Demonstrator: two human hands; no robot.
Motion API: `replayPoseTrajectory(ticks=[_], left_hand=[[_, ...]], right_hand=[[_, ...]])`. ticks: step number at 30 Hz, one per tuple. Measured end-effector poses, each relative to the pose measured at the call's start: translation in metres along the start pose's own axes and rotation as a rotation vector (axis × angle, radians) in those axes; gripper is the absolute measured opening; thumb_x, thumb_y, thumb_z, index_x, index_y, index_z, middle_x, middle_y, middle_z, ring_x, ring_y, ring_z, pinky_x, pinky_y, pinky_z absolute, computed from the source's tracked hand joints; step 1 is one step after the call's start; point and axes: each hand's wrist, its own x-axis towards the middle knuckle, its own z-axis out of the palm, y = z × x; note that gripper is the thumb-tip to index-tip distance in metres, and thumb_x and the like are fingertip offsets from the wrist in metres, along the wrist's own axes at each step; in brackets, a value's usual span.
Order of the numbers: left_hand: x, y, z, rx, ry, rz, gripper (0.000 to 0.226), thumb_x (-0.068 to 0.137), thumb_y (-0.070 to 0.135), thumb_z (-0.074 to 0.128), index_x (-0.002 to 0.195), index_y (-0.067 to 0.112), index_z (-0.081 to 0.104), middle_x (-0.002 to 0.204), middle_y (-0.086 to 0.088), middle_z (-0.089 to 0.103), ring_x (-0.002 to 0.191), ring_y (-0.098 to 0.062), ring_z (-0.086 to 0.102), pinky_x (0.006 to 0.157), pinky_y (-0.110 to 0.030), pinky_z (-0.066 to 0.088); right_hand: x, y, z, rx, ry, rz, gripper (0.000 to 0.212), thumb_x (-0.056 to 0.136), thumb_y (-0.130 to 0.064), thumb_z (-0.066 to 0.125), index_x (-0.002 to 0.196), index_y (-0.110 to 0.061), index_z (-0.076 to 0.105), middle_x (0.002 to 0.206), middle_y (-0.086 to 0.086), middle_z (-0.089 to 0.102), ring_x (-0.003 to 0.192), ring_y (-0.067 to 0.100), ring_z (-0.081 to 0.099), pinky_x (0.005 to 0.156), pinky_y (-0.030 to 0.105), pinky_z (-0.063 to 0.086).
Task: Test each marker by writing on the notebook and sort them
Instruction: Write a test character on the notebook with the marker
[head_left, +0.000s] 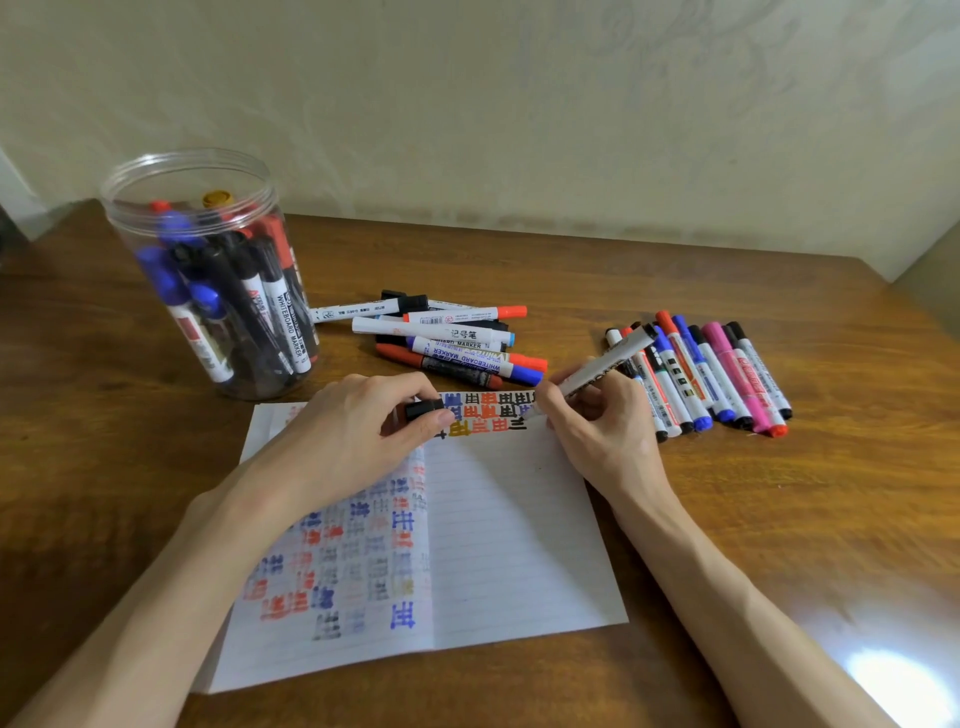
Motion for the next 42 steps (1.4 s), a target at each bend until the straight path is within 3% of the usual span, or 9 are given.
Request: replayPoseTrajectory(ticks=[8,16,21,26,31,35,42], left_hand=[[-0.0003,-0.0009,0.0001,0.01,-0.002,-0.002,0.031,0.094,0.063,0.048,0.108,0.042,0.065,0.105,0.022,0.07,0.091,0.002,0.066,0.077,-0.032,0.06],[-0.0004,-0.0016,0.0,0.012,0.008,0.003,0.027,0.095,0.063,0.049,0.105,0.043,0.065,0.102,0.022,0.07,0.09,0.002,0.066,0.077,-0.033,0.059],[0.0,-0.0023,0.0003,0.007,0.004,0.004,0.029,0.094,0.063,0.049,0.106,0.042,0.065,0.103,0.022,0.07,0.091,0.002,0.066,0.077,-0.033,0.059],[0.0005,-0.0024,0.0001,0.001,-0.001,0.003,0.028,0.094,0.063,0.05,0.107,0.042,0.065,0.103,0.022,0.071,0.092,0.002,0.066,0.078,-0.034,0.06],[-0.0002,-0.0014,0.0,-0.002,0.004,0.007,0.025,0.096,0.06,0.051,0.106,0.042,0.066,0.103,0.022,0.07,0.092,0.001,0.066,0.079,-0.034,0.059],[-0.0001,-0.0026,0.0006,-0.011,0.01,0.014,0.026,0.095,0.062,0.051,0.105,0.043,0.066,0.101,0.023,0.071,0.09,0.002,0.066,0.078,-0.035,0.058],[0.0008,-0.004,0.0014,0.006,0.013,0.002,0.029,0.094,0.064,0.05,0.108,0.043,0.065,0.105,0.022,0.07,0.093,0.002,0.065,0.079,-0.034,0.059]], right_hand=[[-0.0013,-0.0021,0.0008,0.057,-0.051,0.016,0.01,0.096,-0.021,0.073,0.088,-0.015,0.073,0.073,-0.006,0.075,0.07,0.009,0.075,0.059,0.017,0.052],[-0.0003,0.0003,0.0021,0.01,-0.045,0.008,0.01,0.094,-0.023,0.074,0.087,-0.017,0.073,0.078,-0.003,0.077,0.073,0.011,0.075,0.065,0.029,0.061],[-0.0011,-0.0002,0.0015,0.007,-0.054,0.003,0.013,0.092,-0.02,0.073,0.079,-0.018,0.071,0.072,-0.003,0.075,0.067,0.014,0.073,0.06,0.032,0.058],[0.0,-0.0005,0.0,0.034,-0.005,0.019,0.009,0.093,-0.015,0.071,0.084,-0.013,0.073,0.073,-0.004,0.075,0.069,0.012,0.073,0.063,0.024,0.055],[-0.0004,-0.0005,0.0011,0.004,-0.01,-0.014,0.01,0.093,-0.017,0.072,0.083,-0.015,0.072,0.073,-0.004,0.075,0.07,0.014,0.073,0.062,0.031,0.059],[-0.0007,-0.0019,0.0011,-0.012,-0.033,-0.013,0.011,0.09,-0.016,0.072,0.079,-0.015,0.072,0.069,-0.009,0.073,0.066,0.009,0.07,0.059,0.026,0.056],[0.0007,0.0011,0.0001,-0.006,0.017,0.03,0.007,0.091,-0.017,0.07,0.085,-0.015,0.073,0.075,-0.004,0.076,0.069,0.012,0.073,0.06,0.025,0.056]])
